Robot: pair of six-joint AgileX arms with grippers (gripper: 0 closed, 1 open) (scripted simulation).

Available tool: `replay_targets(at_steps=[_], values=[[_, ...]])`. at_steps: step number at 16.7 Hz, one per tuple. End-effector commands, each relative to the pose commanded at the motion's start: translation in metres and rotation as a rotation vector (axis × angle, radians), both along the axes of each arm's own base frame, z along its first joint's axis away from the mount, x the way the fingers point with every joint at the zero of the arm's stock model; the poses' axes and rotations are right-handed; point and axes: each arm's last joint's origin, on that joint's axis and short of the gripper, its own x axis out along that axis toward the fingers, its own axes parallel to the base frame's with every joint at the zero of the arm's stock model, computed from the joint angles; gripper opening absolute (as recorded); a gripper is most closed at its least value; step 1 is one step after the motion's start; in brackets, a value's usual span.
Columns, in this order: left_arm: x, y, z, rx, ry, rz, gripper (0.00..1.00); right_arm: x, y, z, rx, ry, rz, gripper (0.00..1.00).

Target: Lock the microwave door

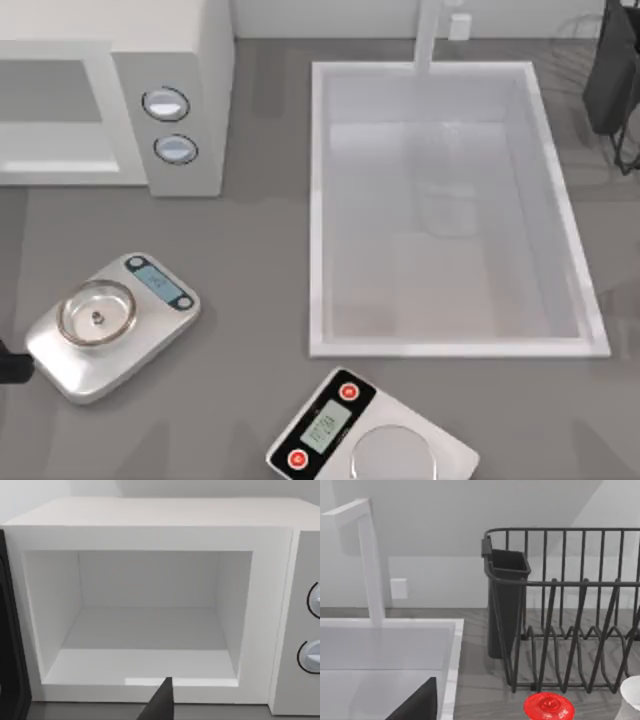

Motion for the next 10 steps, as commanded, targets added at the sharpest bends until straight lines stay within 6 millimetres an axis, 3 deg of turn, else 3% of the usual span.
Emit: replay_targets(at_steps=[6, 10], values=[[0.0000, 0.0000, 0.0000, 0.000, 0.000, 0.000, 0.02, 0.0000, 0.0000, 0.0000, 0.000, 0.000, 0.000, 1.00], [0.0000, 0.0000, 0.0000, 0.000, 0.000, 0.000, 0.00, 0.0000, 0.0000, 0.0000, 0.000, 0.000, 0.000, 1.00]])
